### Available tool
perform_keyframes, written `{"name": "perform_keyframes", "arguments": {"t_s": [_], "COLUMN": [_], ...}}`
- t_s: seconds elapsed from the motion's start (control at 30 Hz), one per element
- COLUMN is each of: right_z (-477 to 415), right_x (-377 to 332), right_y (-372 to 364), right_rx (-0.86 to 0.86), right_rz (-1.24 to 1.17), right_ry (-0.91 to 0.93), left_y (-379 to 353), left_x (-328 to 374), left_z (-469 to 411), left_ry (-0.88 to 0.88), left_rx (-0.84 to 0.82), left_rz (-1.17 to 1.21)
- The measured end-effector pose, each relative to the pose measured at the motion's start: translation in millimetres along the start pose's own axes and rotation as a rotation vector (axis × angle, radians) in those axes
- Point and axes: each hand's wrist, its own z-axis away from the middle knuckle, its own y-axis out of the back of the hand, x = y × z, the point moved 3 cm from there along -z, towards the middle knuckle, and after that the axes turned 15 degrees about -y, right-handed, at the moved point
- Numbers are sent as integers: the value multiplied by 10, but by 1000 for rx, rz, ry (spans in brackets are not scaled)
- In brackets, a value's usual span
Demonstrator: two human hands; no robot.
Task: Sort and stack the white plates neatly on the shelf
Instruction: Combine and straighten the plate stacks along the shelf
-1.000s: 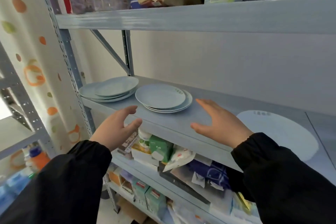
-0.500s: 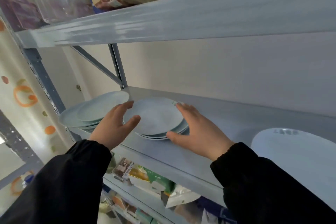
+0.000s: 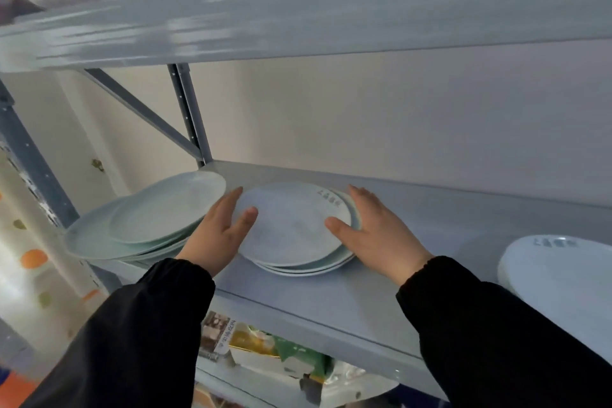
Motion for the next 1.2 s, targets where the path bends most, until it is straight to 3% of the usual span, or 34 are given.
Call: {"name": "perform_keyframes", "arguments": {"t_s": [0.33, 0.5, 0.77, 1.03, 1.2], "right_z": [68, 346, 811, 1089, 1091], "right_x": [106, 221, 465, 576, 528], "right_y": [-56, 51, 194, 199, 173], "right_rx": [34, 89, 223, 225, 254], "right_rz": [56, -4, -127, 71, 63], "right_ry": [-242, -308, -353, -337, -312], "left_y": [-485, -505, -486, -512, -516], "left_x": [-296, -250, -139, -86, -96], "left_z": [-411, -378, -323, -314, -314], "left_ry": [-47, -147, -421, -495, -491], "left_rx": [-345, -340, -495, -549, -561], "left_rz": [175, 286, 342, 381, 353]}}
